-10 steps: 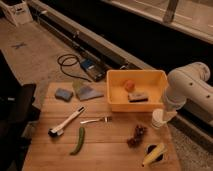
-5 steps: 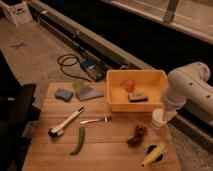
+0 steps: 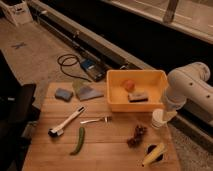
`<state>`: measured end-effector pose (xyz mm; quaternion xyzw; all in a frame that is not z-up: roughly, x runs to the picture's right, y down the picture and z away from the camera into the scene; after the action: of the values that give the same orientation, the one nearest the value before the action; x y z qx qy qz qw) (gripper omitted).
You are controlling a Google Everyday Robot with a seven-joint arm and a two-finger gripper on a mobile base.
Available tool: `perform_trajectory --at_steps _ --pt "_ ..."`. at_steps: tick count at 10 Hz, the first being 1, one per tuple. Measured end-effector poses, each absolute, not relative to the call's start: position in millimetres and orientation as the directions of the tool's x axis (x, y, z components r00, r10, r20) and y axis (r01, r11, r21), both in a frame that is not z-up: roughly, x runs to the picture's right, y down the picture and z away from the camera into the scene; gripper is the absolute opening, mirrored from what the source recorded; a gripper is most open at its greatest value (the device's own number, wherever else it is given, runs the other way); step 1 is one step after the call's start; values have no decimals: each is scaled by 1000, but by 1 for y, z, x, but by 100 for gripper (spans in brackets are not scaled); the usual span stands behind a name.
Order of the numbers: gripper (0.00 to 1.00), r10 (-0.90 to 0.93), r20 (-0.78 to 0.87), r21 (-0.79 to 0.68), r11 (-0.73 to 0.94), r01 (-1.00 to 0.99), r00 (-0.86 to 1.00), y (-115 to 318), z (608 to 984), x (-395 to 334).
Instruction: Place grapes in paper cup
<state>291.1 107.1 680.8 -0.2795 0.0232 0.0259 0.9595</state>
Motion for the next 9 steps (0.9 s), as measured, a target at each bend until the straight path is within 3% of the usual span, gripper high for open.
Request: perform_trajectory --at_steps 4,9 --pt "65 -185 9 -551 819 159 983 125 672 249" --pt "65 -203 230 -573 762 301 952 187 691 220"
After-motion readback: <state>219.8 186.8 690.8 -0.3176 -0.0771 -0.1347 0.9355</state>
